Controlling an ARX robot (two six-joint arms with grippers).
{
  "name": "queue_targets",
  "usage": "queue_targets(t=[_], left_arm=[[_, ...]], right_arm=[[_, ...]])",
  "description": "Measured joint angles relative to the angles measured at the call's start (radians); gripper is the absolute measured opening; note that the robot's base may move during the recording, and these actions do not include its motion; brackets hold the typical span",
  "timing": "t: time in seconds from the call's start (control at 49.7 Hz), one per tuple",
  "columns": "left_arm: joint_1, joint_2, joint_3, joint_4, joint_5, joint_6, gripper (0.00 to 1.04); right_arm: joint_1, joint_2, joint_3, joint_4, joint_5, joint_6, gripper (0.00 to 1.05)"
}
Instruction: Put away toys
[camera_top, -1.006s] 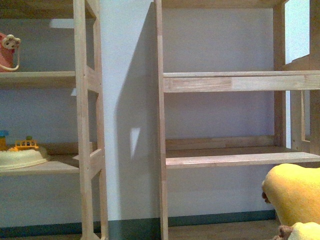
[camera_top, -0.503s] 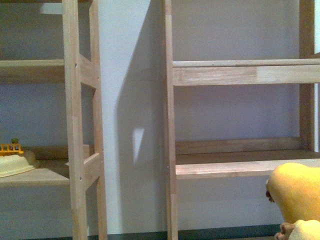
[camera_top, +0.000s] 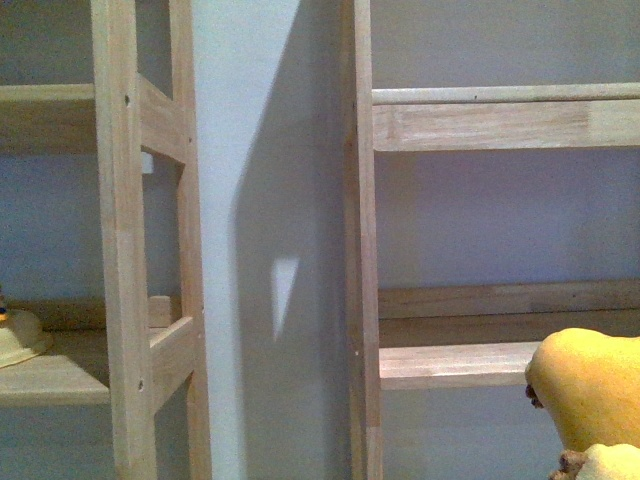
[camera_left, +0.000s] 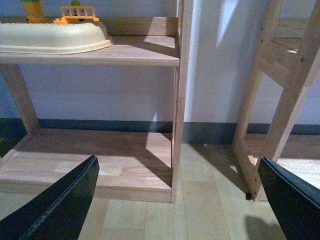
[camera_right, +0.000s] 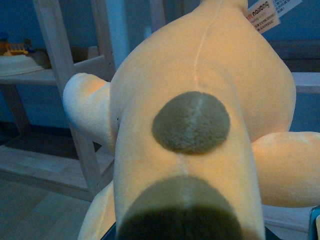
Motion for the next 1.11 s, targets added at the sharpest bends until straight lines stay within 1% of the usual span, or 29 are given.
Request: queue_targets(t=[0.865, 0.885, 0.946, 1.006, 1.046, 1.107], left_arm=[[0.0, 0.0, 0.0, 0.0, 0.0, 0.0, 0.99], [0.0, 0.0, 0.0, 0.0, 0.0, 0.0, 0.99], [0.0, 0.0, 0.0, 0.0, 0.0, 0.0, 0.99], [0.0, 0.0, 0.0, 0.0, 0.0, 0.0, 0.99], [0.0, 0.0, 0.0, 0.0, 0.0, 0.0, 0.99], [0.0, 0.0, 0.0, 0.0, 0.0, 0.0, 0.99]], right_arm=[[0.0, 0.0, 0.0, 0.0, 0.0, 0.0, 0.2], [0.0, 0.0, 0.0, 0.0, 0.005, -0.001, 0.2], [0.019, 0.013, 0.003, -0.017, 0.097, -0.006, 0.2], [0.013, 0.04, 0.013, -0.022, 0.149, -0.006, 0.2], [-0.01, 0.064, 0.031, -0.022, 0.162, -0.006, 0.2], [-0.071, 0.122, 0.104, -0.019, 0.159, -0.011, 0.2]])
